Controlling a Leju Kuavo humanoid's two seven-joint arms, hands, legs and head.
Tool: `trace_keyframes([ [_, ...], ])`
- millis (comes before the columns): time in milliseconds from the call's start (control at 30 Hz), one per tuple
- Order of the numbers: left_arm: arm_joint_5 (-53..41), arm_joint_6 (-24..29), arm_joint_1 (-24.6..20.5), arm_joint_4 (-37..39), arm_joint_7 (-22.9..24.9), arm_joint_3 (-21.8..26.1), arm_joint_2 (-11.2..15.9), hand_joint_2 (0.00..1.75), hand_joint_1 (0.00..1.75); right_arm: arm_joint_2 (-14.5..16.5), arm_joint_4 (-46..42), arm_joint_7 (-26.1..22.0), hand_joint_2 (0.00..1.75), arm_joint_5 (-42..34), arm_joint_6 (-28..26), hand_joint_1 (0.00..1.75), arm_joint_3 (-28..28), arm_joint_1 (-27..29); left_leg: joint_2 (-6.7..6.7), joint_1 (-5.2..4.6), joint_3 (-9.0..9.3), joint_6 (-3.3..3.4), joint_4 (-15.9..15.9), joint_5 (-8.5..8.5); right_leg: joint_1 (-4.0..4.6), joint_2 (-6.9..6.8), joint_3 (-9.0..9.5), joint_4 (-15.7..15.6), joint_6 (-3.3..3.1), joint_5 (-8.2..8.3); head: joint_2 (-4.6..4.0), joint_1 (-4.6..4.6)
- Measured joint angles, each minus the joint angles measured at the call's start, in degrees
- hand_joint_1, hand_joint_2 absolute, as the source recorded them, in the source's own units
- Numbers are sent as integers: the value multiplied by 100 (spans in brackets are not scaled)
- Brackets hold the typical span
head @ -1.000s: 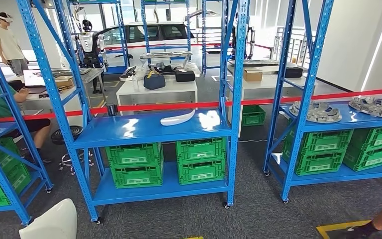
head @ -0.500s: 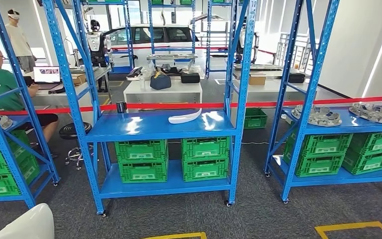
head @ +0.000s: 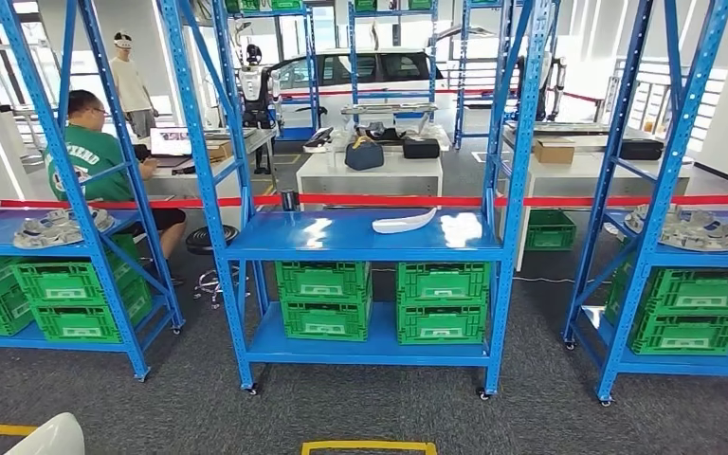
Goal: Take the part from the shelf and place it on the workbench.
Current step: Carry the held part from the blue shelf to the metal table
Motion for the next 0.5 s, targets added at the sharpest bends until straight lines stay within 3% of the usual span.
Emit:
trace_keyframes([
  [67, -2, 13, -19, 9, 1, -4, 2, 175, 175, -17, -1, -8, 0, -2, -14, 0, -1, -5, 209, -31, 329, 77, -605, 161, 26, -95, 4, 13, 60, 13, 0, 7],
  [100, -2, 20, -28, 15, 4, -6, 5, 175, 175, -25, -2, -13, 0, -4, -20, 0, -2, -10, 248, -53, 353, 131, -701, 158, 40, -140, 7, 17, 96, 21, 0, 10],
  [167, 19, 30, -24, 20, 4, -9, 14, 175, 175, -28, -2, -59, 0, -43, -19, 0, -11, -20, 144, -65, 296, 249, -719, 174, 45, -221, 14, 21, 177, 24, 0, 15],
  [233, 140, 12, -26, 6, -78, -30, 20, 175, 175, -36, -2, -121, 0, -64, 14, 0, -27, -17, 19, -51, 267, 341, -730, 228, 27, -36, -58, 199, 249, -132, 0, 21],
  [300, 284, 0, -69, -9, -138, -100, 21, 175, 175, -46, -2, -164, 0, -33, 51, 0, -35, 3, -111, -57, 207, 412, -723, 286, 24, 285, -330, 832, 272, -528, 0, 29],
  [367, 323, 60, -103, -7, -124, -201, 17, 175, 175, -55, -2, -223, 0, -26, 61, 0, -35, 19, -264, -87, 133, 444, -696, 323, 51, 401, -656, 1563, 250, -838, 0, 34],
  [400, 329, 109, -107, -5, -129, -245, 11, 175, 175, -61, -2, -250, 0, -31, 55, 0, -35, 18, -340, -103, 105, 448, -679, 335, 67, 414, -711, 1692, 226, -835, 0, 35],
  [433, 357, 147, -117, -5, -133, -275, 3, 175, 175, -66, -2, -266, 0, -34, 46, 0, -35, 15, -420, -116, 84, 449, -658, 343, 83, 429, -650, 1580, 193, -717, 0, 36],
  [500, 413, 183, -169, -11, -137, -332, -22, 175, 175, -79, -2, -266, 0, -29, 22, 0, -35, 4, -569, -130, 56, 441, -613, 353, 110, 585, -257, 821, 103, -347, 0, 35],
])
